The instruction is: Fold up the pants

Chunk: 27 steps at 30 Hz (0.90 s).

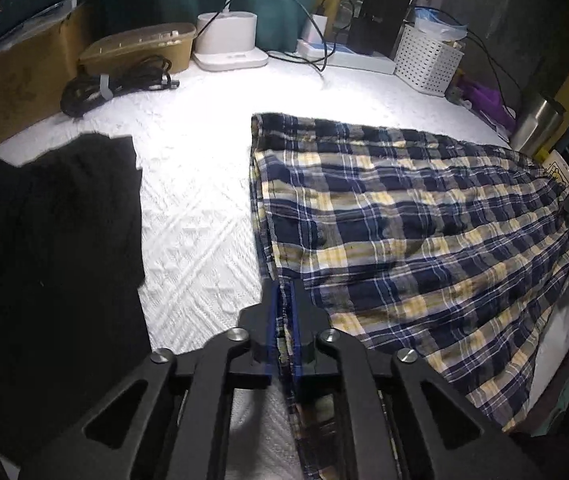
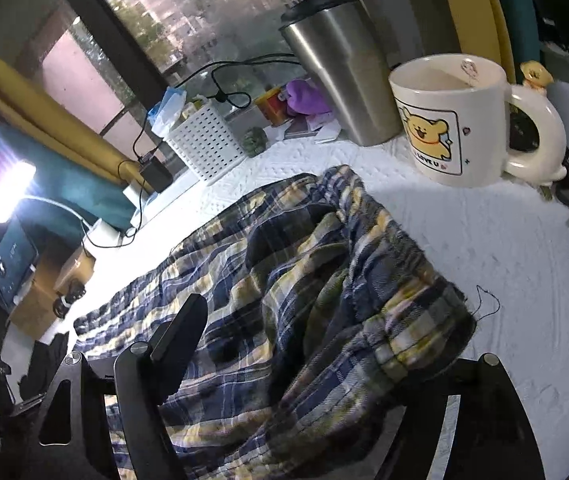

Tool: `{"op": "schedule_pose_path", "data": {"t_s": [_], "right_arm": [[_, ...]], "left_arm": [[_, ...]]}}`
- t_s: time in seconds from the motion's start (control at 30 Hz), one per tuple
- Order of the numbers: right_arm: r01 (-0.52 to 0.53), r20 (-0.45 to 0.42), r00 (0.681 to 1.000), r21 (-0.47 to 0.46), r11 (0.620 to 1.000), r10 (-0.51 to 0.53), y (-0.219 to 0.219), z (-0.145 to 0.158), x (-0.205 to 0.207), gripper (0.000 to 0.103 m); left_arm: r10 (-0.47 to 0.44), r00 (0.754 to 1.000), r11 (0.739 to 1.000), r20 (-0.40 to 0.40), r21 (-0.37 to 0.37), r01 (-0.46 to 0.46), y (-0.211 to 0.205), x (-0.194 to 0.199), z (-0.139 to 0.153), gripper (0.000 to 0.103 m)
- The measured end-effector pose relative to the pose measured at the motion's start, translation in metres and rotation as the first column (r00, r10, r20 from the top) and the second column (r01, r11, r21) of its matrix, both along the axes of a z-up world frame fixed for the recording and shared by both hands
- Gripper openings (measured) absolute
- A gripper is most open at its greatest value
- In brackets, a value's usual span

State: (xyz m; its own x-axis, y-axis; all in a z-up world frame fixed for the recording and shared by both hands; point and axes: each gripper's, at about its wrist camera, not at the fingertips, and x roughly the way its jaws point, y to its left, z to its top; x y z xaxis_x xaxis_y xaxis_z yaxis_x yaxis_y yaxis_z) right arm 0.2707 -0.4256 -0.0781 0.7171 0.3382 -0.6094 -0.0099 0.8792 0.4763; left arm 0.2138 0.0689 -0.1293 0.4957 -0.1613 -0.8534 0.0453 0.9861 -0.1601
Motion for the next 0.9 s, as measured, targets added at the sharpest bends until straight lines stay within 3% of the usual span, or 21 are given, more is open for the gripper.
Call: {"op": "schedule_pose_path", "data": {"t_s": [0.13, 0.4, 0.43, 0.47, 0.5, 0.6, 0.7, 0.9], "right_arm": [[0.021, -0.023, 1.000, 0.032, 0.999, -0.021, -0.009, -0.005, 0.001, 0.079], [0.051, -0.036, 0.998, 0.050, 0.997, -0.049, -0.021, -0.014, 0.001, 0.078], [0.055, -0.032, 0.998, 0.042, 0.998, -0.053, -0.022, -0.014, 0.000, 0.076], [0.053, -0.029, 0.998, 0.031, 0.998, -0.052, -0.021, -0.014, -0.001, 0.061], [0.049, -0.030, 0.998, 0.023, 0.999, -0.048, -0.021, -0.015, -0.001, 0.047], [0.033, -0.020, 0.999, 0.028, 0.999, -0.033, -0.020, -0.015, -0.001, 0.028], [0.021, -0.001, 1.000, 0.014, 1.000, -0.021, -0.012, -0.010, 0.000, 0.022], [0.012, 0.044, 0.999, -0.013, 1.000, -0.012, 0.002, 0.011, -0.002, 0.018]], "left_arm": [[-0.001, 0.999, 1.000, 0.041, 0.009, 0.001, 0.001, 0.014, 0.010, 0.034], [-0.009, 1.000, 1.000, 0.028, 0.024, 0.009, -0.003, 0.058, -0.010, 0.034], [-0.006, 1.000, 0.999, 0.026, 0.046, 0.005, -0.003, 0.061, -0.014, 0.029], [0.001, 1.000, 0.997, 0.030, 0.074, -0.003, -0.002, 0.062, -0.016, 0.017], [-0.001, 0.999, 0.997, 0.039, 0.075, -0.002, 0.001, 0.063, -0.016, 0.016], [0.004, 0.999, 0.997, 0.040, 0.077, -0.007, 0.005, 0.062, -0.016, 0.016], [0.012, 0.999, 0.998, 0.034, 0.068, -0.014, 0.006, 0.060, -0.015, 0.016], [0.020, 0.998, 0.998, 0.055, 0.059, -0.023, 0.014, 0.051, -0.004, 0.016]]}}
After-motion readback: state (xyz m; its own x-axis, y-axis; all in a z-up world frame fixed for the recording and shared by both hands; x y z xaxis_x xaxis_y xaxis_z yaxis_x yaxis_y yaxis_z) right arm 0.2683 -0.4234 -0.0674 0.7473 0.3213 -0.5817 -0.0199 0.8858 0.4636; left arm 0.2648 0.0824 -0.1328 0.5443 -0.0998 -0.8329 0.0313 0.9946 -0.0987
